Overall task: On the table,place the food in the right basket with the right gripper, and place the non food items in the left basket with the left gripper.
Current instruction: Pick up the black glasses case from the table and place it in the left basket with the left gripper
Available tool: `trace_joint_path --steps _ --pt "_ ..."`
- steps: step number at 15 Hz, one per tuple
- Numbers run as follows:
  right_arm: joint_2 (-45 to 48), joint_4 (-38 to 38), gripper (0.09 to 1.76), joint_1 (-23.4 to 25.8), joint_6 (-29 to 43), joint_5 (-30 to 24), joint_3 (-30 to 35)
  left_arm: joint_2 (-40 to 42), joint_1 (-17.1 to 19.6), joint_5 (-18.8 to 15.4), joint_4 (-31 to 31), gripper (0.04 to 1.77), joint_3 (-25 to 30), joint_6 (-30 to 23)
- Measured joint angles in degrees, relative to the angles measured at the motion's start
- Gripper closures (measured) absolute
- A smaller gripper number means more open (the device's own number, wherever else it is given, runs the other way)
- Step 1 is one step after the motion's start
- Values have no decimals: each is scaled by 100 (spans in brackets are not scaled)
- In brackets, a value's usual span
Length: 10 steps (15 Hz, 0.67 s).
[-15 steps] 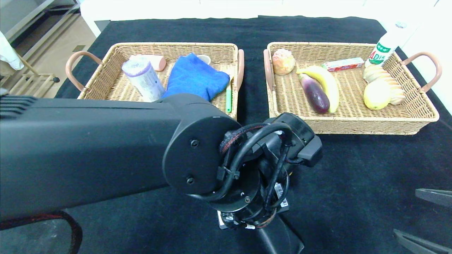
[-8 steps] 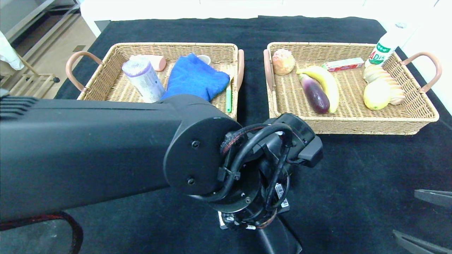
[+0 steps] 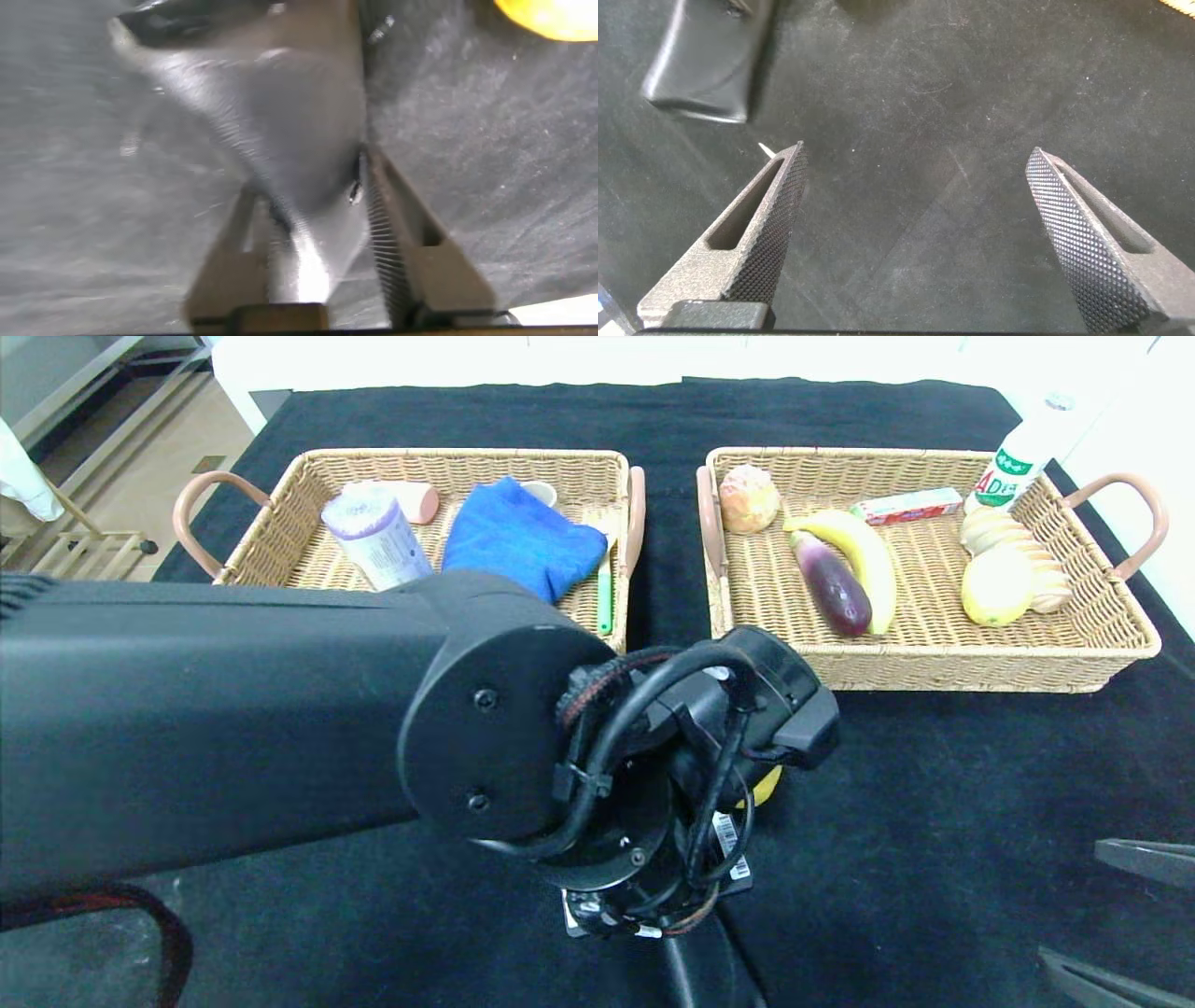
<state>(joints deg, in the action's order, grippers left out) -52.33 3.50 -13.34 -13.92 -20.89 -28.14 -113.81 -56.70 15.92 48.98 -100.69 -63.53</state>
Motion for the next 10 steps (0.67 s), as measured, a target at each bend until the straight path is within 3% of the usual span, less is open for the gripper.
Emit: trace_joint_path --steps 2,6,10 --pt "2 -2 14 -5 1 -7 -6 171 -2 -5 27 143 28 27" --pt "-20 -2 14 -9 1 1 -9 571 4 -5 -1 146 89 72" --pt "-80 -12 14 -9 0 11 13 981 59 168 -41 146 83 488"
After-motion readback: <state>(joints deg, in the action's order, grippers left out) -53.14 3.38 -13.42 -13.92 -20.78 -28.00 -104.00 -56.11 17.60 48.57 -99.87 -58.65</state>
